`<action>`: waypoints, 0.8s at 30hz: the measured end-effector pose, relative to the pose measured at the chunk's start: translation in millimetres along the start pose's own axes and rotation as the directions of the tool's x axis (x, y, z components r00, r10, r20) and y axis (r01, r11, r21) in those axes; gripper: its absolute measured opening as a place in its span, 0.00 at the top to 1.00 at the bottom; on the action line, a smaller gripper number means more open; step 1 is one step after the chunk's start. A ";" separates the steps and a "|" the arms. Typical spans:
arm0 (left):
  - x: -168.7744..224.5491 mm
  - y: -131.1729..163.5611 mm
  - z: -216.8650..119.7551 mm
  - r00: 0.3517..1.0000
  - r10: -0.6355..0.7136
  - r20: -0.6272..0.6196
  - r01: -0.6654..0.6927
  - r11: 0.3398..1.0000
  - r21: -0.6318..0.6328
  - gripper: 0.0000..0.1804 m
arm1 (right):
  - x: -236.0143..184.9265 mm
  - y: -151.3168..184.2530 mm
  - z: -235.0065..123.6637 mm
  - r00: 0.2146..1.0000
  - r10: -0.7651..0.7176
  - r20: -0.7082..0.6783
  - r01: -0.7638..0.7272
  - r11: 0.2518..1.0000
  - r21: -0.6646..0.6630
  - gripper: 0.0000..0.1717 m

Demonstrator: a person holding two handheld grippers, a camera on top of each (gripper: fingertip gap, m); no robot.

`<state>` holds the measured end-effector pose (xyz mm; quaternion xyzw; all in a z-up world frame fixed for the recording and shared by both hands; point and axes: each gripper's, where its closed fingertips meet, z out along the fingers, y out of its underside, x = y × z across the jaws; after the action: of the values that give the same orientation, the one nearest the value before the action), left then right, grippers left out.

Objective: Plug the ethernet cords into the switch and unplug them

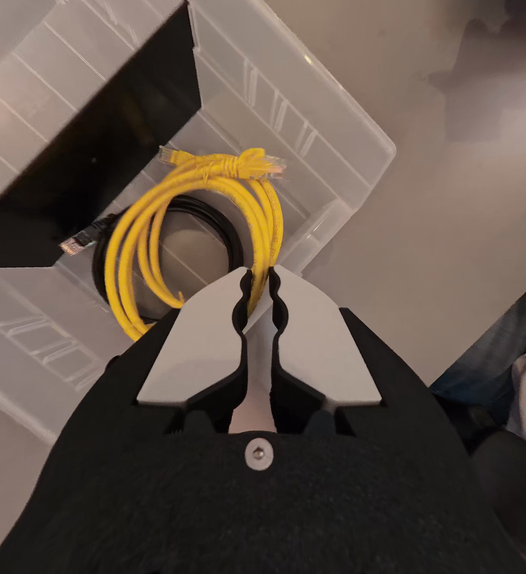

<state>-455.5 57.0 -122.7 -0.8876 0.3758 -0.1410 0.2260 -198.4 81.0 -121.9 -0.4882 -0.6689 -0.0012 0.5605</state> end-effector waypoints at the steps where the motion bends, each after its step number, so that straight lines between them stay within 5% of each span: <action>1: -3.9 -2.6 -4.3 0.999 0.005 0.036 -0.006 1.000 0.017 0.94 | 0.3 0.1 -0.1 1.000 0.000 -0.002 0.000 1.000 -0.001 0.85; 7: -1.6 -25.0 -56.6 0.962 -0.034 0.272 -0.021 0.981 0.195 0.97 | 4.0 -0.4 -1.5 1.000 0.008 -0.018 -0.008 1.000 0.008 0.86; 12: 79.1 -31.9 -79.1 0.926 -0.199 0.322 0.074 0.930 0.361 0.97 | 6.7 0.3 -1.7 0.999 0.011 -0.034 -0.010 1.000 0.007 0.86; 18: 171.1 -17.4 10.6 0.896 -0.275 0.349 0.174 0.940 0.293 0.97 | 9.5 -2.3 -3.3 0.999 0.020 -0.042 -0.019 1.000 0.018 0.86; 24: 212.7 -26.1 84.1 0.930 -0.347 0.118 0.307 0.914 0.265 0.95 | 10.8 -5.4 -6.4 0.999 0.012 -0.047 -0.011 1.000 0.026 0.86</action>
<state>-260.3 -57.6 -164.5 -0.9124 0.1818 -0.1487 0.3353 -196.0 81.8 -108.5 -0.4846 -0.6526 -0.0006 0.5825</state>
